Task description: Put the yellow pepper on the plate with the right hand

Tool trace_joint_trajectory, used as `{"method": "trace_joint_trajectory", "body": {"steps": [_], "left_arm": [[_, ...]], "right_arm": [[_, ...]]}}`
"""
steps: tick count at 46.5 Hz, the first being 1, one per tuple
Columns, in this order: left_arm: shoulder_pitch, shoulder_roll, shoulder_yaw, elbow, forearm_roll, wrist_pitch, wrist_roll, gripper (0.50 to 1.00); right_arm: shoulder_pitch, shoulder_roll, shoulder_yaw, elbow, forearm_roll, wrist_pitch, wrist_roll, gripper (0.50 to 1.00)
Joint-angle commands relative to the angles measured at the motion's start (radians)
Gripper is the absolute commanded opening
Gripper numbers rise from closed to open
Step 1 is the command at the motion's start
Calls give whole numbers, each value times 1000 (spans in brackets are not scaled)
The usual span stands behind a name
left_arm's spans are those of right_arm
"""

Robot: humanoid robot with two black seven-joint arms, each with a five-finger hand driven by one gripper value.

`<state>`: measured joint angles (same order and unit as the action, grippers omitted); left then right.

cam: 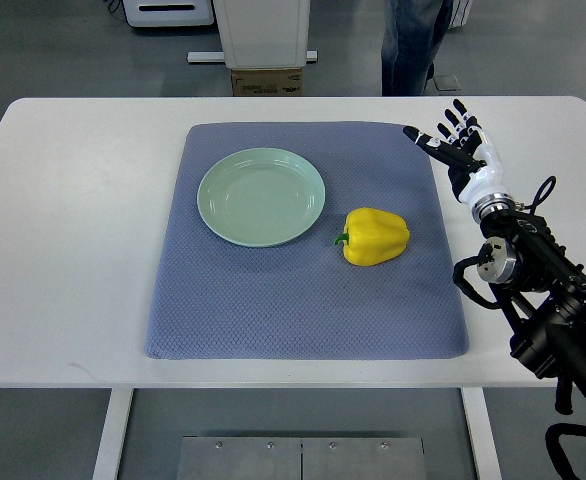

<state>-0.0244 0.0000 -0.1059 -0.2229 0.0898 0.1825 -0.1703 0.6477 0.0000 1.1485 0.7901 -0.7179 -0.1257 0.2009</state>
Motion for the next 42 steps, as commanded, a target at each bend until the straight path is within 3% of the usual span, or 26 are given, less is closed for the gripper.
{"method": "trace_joint_trajectory", "body": {"steps": [1, 42], "left_arm": [[0, 0, 0, 0, -1, 0, 0, 1000], [17, 0, 0, 2, -2, 0, -6, 1000]], "right_arm": [[0, 0, -4, 1, 0, 0, 0, 1000], [6, 0, -7, 3, 0, 0, 0, 1000]]}}
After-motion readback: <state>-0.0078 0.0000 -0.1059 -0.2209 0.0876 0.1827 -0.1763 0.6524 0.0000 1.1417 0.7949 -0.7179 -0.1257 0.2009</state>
